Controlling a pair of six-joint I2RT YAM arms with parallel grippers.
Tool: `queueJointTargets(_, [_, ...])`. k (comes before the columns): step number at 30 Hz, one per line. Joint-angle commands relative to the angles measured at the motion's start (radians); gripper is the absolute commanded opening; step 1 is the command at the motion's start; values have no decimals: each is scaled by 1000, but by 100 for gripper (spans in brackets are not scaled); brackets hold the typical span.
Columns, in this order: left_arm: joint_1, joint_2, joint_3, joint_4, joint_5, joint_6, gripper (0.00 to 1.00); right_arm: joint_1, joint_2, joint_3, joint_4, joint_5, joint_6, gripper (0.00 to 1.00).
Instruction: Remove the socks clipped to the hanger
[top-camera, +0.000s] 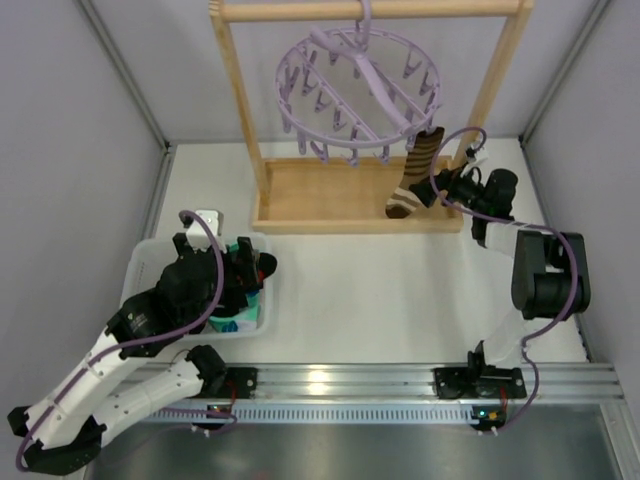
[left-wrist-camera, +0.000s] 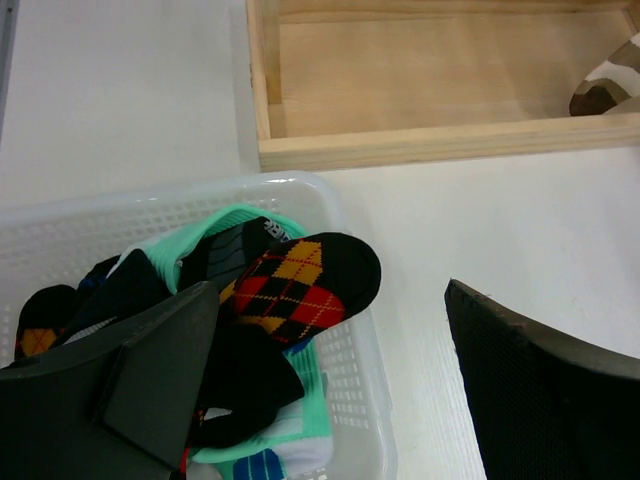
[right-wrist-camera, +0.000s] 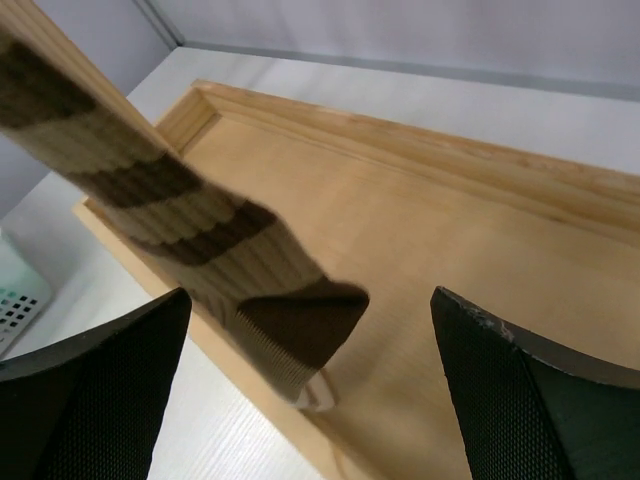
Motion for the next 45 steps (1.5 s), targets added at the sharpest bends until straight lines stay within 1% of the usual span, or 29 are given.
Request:
queueJointTargets(1, [-1, 1, -9, 20, 37, 12, 98, -15, 107, 89, 251, -165, 51, 99])
queueJointTargets(2, [-1, -1, -9, 20, 37, 13, 98, -17, 134, 99, 353, -183, 77, 98])
queueJointTargets(4, [-1, -2, -9, 25, 38, 13, 98, -15, 216, 122, 496, -246, 230, 84])
queueJointTargets(5, [-1, -2, -12, 25, 40, 13, 98, -17, 244, 128, 695, -263, 296, 73])
queueJointTargets(6, [-1, -2, -10, 25, 38, 13, 98, -17, 294, 135, 804, -275, 453, 50])
queueJointTargets(7, [-1, -1, -12, 26, 37, 13, 98, -17, 321, 140, 937, -277, 541, 41])
queueJointTargets(8, [-1, 1, -10, 28, 38, 15, 98, -17, 332, 151, 961, -283, 584, 34])
queueJointTargets(9, [-1, 2, -7, 26, 40, 15, 98, -9, 327, 158, 960, -295, 589, 19])
queueJointTargets(12, [-1, 13, -2, 28, 40, 13, 98, 26, 277, 110, 960, -288, 542, 0])
queueJointTargets(17, [-1, 25, 11, 26, 37, 6, 98, 32, 185, 10, 958, -219, 507, 0])
queueJointTargets(20, [-1, 33, 25, 25, 28, -10, 98, 34, 113, -84, 957, -171, 477, 0])
queueJointTargets(25, [-1, 99, 112, 23, 29, -65, 98, 52, -53, -292, 952, -55, 418, 0])
queueJointTargets(27, [-1, 137, 186, 23, 44, -83, 98, 86, -151, -373, 893, -6, 366, 0])
queueJointTargets(29, [-1, 211, 270, 26, 70, -94, 98, 129, -232, -458, 790, 91, 285, 0])
queueJointTargets(30, [-4, 235, 301, 23, 81, -97, 98, 147, -315, -481, 742, 162, 252, 0])
queueJointTargets(32, [-7, 307, 362, 26, 97, -111, 98, 192, -410, -512, 625, 232, 171, 0])
queueJointTargets(33, [-13, 332, 423, 25, 100, -113, 98, 253, -506, -529, 471, 276, 73, 0])
queueJointTargets(34, [-33, 381, 454, 26, 94, -114, 98, 287, -554, -533, 402, 388, 30, 0])
queueJointTargets(35, [-51, 407, 517, 26, 74, -113, 98, 366, -599, -538, 336, 434, -54, 0])
queueJointTargets(36, [-109, 435, 552, 23, 8, -110, 98, 406, -674, -540, 247, 483, -82, 0])
queueJointTargets(37, [-145, 494, 588, 25, -27, -91, 98, 443, -708, -541, 209, 579, -105, 0])
queueJointTargets(38, [-183, 528, 626, 25, -73, -80, 98, 480, -736, -544, 182, 621, -128, 0])
queueJointTargets(39, [-220, 563, 707, 23, -112, -65, 98, 549, -781, -543, 158, 667, -164, 0])
queueJointTargets(40, [-291, 638, 752, 23, -183, -29, 98, 581, -800, -541, 110, 742, -182, 0])
queueJointTargets(41, [-324, 677, 842, 23, -211, -5, 98, 653, -817, -537, 96, 772, -223, 0])
queueJointTargets(42, [-367, 717, 885, 22, -233, 13, 98, 693, -837, -536, 81, 818, -242, 0])
queueJointTargets(43, [-378, 793, 931, 23, -242, 45, 98, 730, -843, -536, 73, 888, -259, 0])
queueJointTargets(44, [-381, 830, 1018, 22, -244, 61, 98, 802, -849, -539, 72, 918, -283, 0])
queueJointTargets(45, [-381, 866, 1062, 20, -239, 74, 98, 839, -852, -540, 67, 947, -294, 0])
